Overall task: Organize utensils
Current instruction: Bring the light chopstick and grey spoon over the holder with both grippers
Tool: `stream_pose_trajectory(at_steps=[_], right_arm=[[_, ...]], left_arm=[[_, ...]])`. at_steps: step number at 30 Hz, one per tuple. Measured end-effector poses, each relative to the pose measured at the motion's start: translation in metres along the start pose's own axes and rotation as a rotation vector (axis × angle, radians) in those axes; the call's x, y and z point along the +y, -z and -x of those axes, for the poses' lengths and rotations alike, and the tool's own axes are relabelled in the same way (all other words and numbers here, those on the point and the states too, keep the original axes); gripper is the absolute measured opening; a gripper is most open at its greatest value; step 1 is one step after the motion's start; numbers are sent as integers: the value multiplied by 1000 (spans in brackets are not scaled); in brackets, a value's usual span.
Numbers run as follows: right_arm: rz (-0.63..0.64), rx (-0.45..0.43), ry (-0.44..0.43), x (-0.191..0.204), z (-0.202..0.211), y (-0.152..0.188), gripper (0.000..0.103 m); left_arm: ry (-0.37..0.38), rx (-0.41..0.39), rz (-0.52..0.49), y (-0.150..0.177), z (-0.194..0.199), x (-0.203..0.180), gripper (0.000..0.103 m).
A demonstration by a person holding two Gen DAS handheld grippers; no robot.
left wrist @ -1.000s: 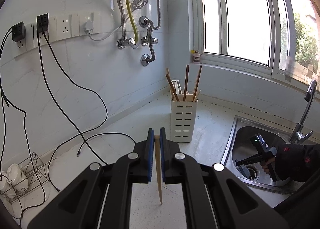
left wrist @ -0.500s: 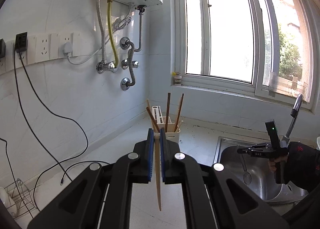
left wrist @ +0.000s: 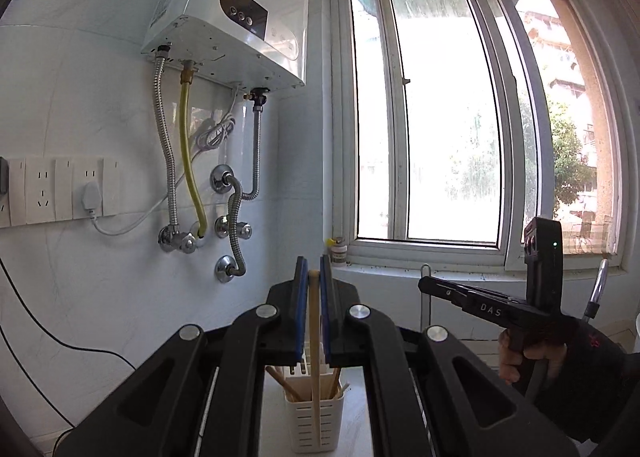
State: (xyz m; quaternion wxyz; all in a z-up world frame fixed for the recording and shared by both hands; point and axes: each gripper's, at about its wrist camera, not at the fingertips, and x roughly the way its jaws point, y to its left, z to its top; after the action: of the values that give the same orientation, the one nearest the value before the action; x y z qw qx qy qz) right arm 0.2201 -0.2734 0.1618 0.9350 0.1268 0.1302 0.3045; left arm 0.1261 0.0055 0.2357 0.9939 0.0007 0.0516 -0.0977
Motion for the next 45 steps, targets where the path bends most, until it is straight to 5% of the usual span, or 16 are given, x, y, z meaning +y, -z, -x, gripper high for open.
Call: stream_pose_trajectory(at_steps=[7, 17, 27, 45], right_arm=[[-32, -91, -53, 10, -48, -33, 4], [2, -93, -132, 9, -92, -17, 4], [57, -7, -161, 6, -123, 18, 4], [101, 215, -160, 8, -121, 56, 4]], left_arm=[[11, -93, 35, -27, -36, 14, 6], [-6, -72, 54, -12, -101, 31, 6], [12, 57, 11, 31, -131, 28, 6], [52, 238, 22, 74, -108, 17, 6]])
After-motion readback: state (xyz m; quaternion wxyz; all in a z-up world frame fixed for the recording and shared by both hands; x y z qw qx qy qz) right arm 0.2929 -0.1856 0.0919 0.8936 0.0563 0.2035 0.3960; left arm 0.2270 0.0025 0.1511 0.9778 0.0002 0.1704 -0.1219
